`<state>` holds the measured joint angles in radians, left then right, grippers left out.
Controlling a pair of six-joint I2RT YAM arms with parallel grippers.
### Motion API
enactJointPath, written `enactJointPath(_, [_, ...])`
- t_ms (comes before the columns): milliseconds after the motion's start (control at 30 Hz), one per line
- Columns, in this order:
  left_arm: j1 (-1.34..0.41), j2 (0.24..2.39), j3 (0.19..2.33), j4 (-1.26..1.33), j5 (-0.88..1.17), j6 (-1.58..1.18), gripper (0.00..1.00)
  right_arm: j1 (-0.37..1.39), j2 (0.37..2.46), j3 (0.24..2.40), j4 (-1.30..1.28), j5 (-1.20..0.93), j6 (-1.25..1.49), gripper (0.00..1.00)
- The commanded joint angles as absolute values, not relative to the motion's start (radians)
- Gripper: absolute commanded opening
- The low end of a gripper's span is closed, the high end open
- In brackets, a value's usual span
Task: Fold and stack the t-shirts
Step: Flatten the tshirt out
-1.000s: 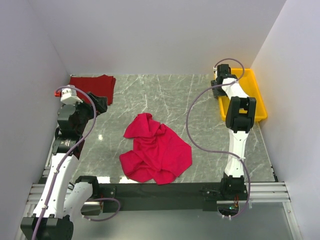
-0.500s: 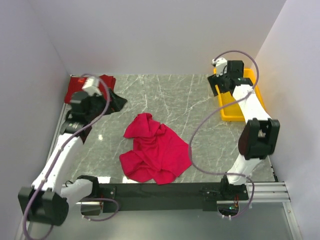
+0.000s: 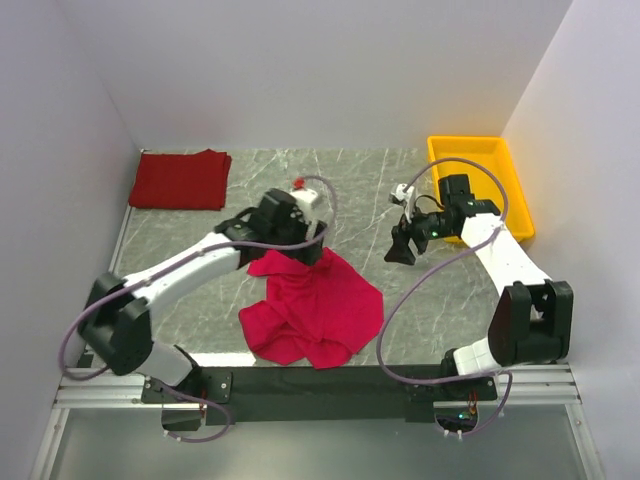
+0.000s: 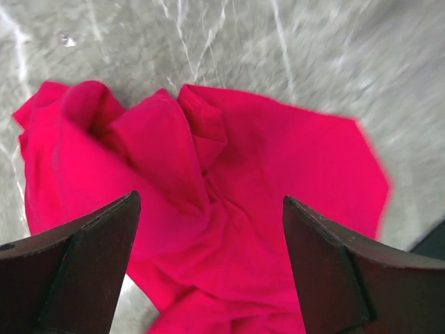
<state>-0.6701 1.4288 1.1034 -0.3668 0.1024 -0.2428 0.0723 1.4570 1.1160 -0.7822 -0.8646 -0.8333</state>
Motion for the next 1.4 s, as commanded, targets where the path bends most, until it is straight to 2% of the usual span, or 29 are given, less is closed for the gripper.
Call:
enactJointPath(0, [-0.733, 1.514, 1.17, -0.391, -0.029, -0.095, 0.87, 0.054, 1.373, 1.101, -0.773, -0.914, -0.807, 0.8])
enactJointPath(233, [-0.798, 1.733, 1.27, -0.454, -0.167, -0.034, 0.76, 0.006, 1.336, 1.058, -0.718, -0.87, -0.736, 0.79])
enactJointPath(433, [-0.824, 1.802, 1.276, -0.466, -0.241, -0.043, 0.65, -0.023, 1.335, 1.032, -0.696, -0.877, -0.707, 0.79])
enactJointPath(533, [-0.827, 1.827, 1.275, -0.48, -0.271, -0.052, 0.56, -0.023, 1.335, 1.025, -0.693, -0.887, -0.698, 0.79])
enactJointPath(567, [-0.827, 1.828, 1.273, -0.48, -0.279, -0.054, 0.49, -0.023, 1.335, 1.026, -0.693, -0.89, -0.693, 0.79])
enactJointPath(767, [-0.83, 1.766, 1.314, -0.485, -0.304, -0.098, 0.24, -0.025, 1.338, 1.017, -0.709, -0.896, -0.704, 0.78])
enactJointPath(1000, [-0.816, 1.665, 1.313, -0.485, -0.19, -0.166, 0.19, -0.005, 1.371, 1.014, -0.781, -0.925, -0.788, 0.78])
enactJointPath(1133, [-0.772, 1.585, 1.264, -0.465, -0.118, -0.222, 0.01, 0.078, 1.416, 1.008, -0.775, -0.862, -0.782, 0.78])
enactJointPath(1367, [-0.687, 1.461, 1.22, -0.462, -0.051, -0.278, 0.01, 0.262, 1.517, 1.019, -0.629, -0.689, -0.574, 0.78])
